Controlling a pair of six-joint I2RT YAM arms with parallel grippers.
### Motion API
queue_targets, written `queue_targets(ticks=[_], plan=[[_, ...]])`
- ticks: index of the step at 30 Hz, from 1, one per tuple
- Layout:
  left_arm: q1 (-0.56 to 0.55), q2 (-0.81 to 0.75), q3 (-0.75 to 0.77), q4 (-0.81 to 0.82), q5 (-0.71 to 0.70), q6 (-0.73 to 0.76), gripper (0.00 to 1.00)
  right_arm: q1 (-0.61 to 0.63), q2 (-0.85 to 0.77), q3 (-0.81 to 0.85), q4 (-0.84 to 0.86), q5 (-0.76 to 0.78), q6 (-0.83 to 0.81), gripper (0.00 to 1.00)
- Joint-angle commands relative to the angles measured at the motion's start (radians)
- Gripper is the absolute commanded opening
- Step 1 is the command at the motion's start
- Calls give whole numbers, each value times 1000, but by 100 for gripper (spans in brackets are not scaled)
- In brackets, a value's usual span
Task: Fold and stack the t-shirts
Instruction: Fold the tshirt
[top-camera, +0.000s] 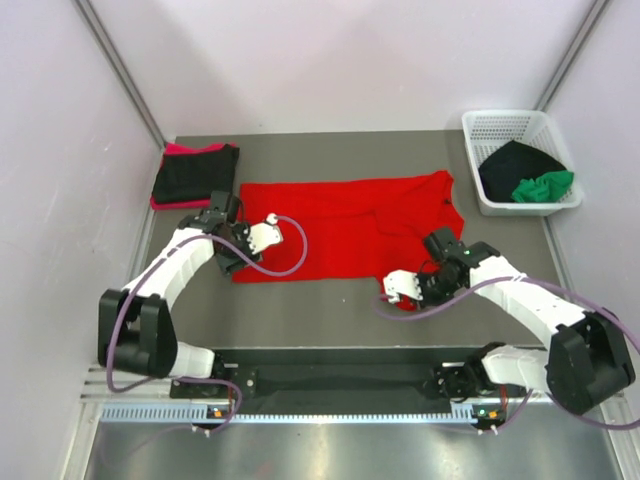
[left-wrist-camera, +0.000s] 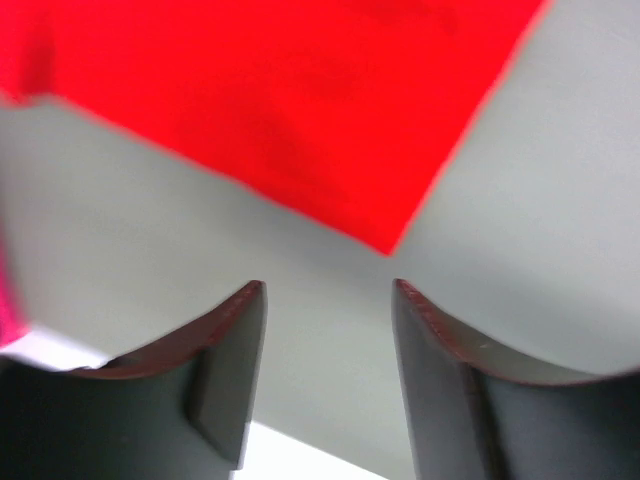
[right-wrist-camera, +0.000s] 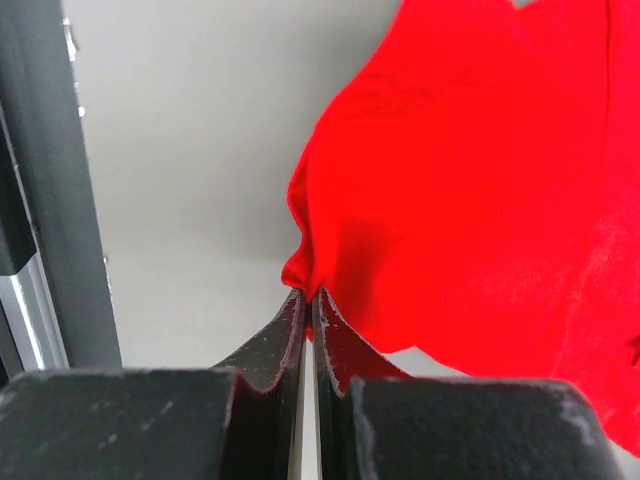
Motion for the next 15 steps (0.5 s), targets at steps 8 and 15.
queue_targets(ticks=[8,15], plan=[[25,169,41,-97,117,-29,62,-3,56,88,25,14,52,0],[31,235,52,-78,113,-71,61,-3,71,94,21,9,47,0]])
